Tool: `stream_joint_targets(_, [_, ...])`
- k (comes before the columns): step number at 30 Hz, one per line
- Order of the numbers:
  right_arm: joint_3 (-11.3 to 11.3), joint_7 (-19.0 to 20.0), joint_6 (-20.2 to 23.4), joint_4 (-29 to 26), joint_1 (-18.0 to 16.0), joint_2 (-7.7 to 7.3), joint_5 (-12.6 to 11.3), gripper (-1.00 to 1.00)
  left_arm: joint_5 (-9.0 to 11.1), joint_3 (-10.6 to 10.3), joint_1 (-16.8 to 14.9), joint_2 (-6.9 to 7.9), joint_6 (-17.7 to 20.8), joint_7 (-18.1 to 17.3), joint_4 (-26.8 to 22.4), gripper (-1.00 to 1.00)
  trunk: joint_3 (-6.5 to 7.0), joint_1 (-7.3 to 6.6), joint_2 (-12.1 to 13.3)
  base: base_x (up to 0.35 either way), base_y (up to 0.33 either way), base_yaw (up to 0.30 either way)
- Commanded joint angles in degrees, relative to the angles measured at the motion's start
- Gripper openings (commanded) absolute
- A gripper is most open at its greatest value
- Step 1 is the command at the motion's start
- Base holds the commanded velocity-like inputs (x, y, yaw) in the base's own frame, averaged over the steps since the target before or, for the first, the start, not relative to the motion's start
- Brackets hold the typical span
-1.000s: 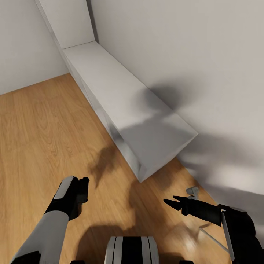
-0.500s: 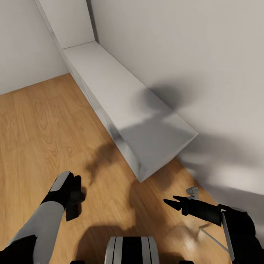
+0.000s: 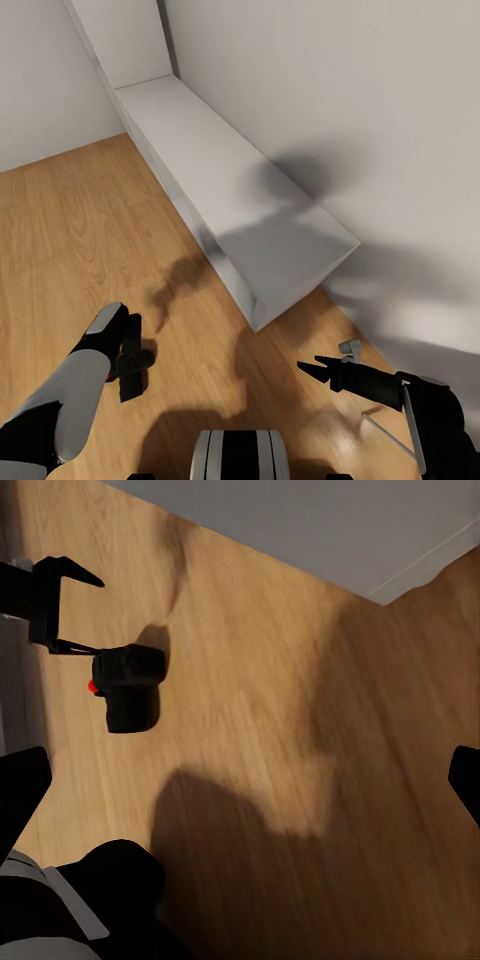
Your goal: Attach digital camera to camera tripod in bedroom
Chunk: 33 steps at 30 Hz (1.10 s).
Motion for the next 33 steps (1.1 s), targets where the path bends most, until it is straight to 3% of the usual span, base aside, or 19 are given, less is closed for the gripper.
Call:
stream_joint_targets(1, [-0.09,0.58,0.37,-0.06,-0.05,0.02,0.54,1.0,0.53,0.02,-0.02,-0.02,-0.47,0.11,-0.05,1.0,-0.03,-0.01,-0.01,0.0,0.0,0.0])
stream_joint_targets(13, [-0.05,0.58,0.37,-0.06,-0.05,0.03,0.51,1.0,0.69,0.06,-0.06,-0.09,-1.61,0.12,1.13,1.0,-0.03,-0.01,-0.01,0.0,0.0,0.0])
stream_joint_targets(21, [-0.08,0.58,0.37,-0.06,-0.05,0.03,0.54,1.0,1.04,0.14,-0.06,-0.11,-6.05,0.12,3.11,1.0,-0.03,-0.01,-0.01,0.0,0.0,0.0])
stream_joint_targets(27, [-0.05,0.58,0.37,-0.06,-0.05,0.03,0.52,1.0,3.57,0.16,-0.06,0.15,-7.78,-0.01,5.08,1.0,-0.03,-0.01,-0.01,0.0,0.0,0.0])
stream_joint_targets(29, [-0.01,0.58,0.37,-0.06,-0.05,0.03,0.53,1.0,5.31,0.17,-0.06,0.27,-8.09,-0.33,5.59,1.0,-0.03,-0.01,-0.01,0.0,0.0,0.0])
stream_joint_targets(33, [0.0,0.58,0.37,-0.06,-0.05,0.03,0.56,1.0,5.98,0.19,-0.06,0.28,-8.21,-0.62,5.72,1.0,-0.03,-0.01,-0.01,0.0,0.0,0.0])
